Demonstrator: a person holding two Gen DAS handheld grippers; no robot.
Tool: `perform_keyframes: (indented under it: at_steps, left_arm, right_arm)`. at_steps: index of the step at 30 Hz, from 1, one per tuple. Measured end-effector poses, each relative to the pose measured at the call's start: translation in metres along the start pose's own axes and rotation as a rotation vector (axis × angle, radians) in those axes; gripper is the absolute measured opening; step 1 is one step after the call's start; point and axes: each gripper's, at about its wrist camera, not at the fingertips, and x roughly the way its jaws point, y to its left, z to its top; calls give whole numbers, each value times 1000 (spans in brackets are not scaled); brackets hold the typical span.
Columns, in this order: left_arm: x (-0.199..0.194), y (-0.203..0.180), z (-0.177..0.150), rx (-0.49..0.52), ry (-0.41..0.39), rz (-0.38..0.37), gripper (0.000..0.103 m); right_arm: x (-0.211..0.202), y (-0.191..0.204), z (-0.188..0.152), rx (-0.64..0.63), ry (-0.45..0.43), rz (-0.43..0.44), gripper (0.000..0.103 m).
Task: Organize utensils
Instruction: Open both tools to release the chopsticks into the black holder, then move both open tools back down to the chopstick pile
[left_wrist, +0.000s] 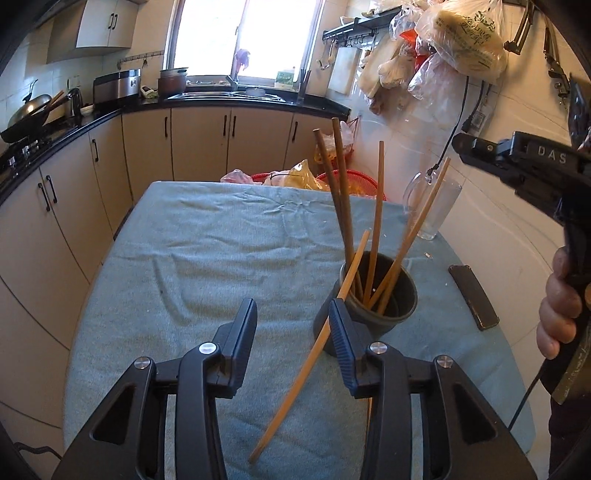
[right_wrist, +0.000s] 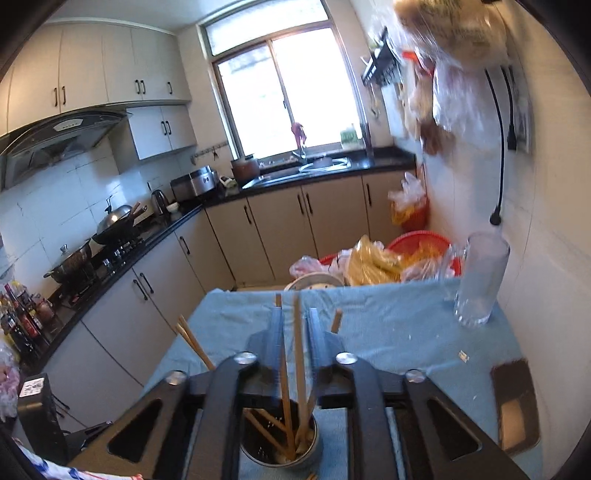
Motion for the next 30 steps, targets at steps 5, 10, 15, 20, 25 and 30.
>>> perform_keyframes:
  at_steps: [5,10,15,20,25,30]
  left_arm:
    - [-15,9,-12,-43,7,-7,39]
    - [-37,14,-44,-61,16,26,43]
    - [-51,15,-90,-91,68,62,43]
    - [-62,5,-126,-86,79,89,43]
    - [-61,-7,-137,-51,81,122,43]
    - [-58,-10,-144,-70,105,91,43]
  right_arm:
    - [-19,-8,-18,-22,5,-22,44]
    - [-35,-25,-87,-3,130,-11,59]
    - [-29,-32,-169,31,326,27,59]
    - [-36,-14,-213,20,389,71,59]
    - [-44,18,-236,-92,370,33,57]
    - [-44,33,-251,-198,376,-49,54]
